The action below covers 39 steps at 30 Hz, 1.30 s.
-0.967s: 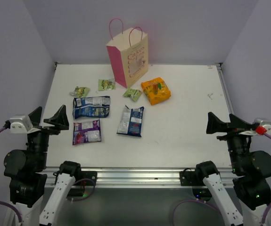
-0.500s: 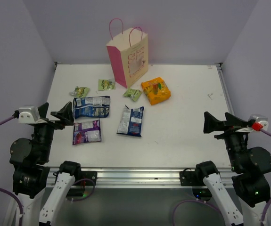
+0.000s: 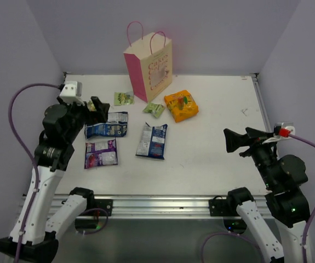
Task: Place the snacks into the paper bag
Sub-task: Pick up the paper bag from the center of the board.
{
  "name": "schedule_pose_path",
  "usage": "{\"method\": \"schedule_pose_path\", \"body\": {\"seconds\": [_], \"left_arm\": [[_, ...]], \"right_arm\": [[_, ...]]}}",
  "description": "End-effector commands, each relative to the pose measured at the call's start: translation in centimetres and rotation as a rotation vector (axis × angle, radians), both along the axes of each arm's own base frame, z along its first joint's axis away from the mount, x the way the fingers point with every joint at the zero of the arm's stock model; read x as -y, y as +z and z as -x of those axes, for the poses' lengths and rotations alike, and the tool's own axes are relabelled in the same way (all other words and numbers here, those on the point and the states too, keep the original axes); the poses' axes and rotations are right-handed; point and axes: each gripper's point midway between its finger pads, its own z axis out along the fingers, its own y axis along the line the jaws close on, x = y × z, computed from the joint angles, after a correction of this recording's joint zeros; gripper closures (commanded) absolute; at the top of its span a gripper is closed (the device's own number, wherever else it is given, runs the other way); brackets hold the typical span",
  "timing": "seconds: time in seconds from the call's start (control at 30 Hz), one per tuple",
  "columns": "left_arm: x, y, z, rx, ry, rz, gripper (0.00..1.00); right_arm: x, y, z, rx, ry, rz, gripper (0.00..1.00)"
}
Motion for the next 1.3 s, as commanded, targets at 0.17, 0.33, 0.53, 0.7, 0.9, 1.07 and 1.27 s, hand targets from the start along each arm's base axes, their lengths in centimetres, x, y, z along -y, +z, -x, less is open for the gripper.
{"method": "schedule_pose_path", "body": {"seconds": [0.17,0.33,0.53,0.7,0.9,1.07,1.27], "left_arm": [[4.3,2.4,-7.1,0.030,-0.168,0.009,0.00],[5.7,1.7,-11.1,0.051,-0.185,-0.034,0.00],[9.2,2.1,-16.0,0.094,-0.240,-0.166,0.01],[11.7,2.4,-19.9,0.126,-0.291,-0.191,0.02],[13.2,3.5,-23.7,0.225,-0.324,-0.241,0.06],[14.4,3.1,-26.8,0.247,-0.350,-0.284,0.11],[15.8,0.6,-29.5,0.212,-0.394,-0.310,0.20]], "right_arm": [[-4.1,-2.9,-0.9,-0.098,0.198,-0.043,0.01],[-4.6,-3.8,-0.8,-0.112,0.222,-0.041,0.02],[-5.3,-5.1,-1.1,-0.128,0.252,-0.021,0.02],[-6.6,-6.5,-1.3,-0.152,0.315,-0.011,0.01],[-8.2,-6.6,-1.0,-0.146,0.415,0.002,0.02],[-9.1,-7.2,-0.9,-0.169,0.470,0.005,0.01],[-9.5,-8.0,-1.0,-0.192,0.495,0.012,0.01]]}}
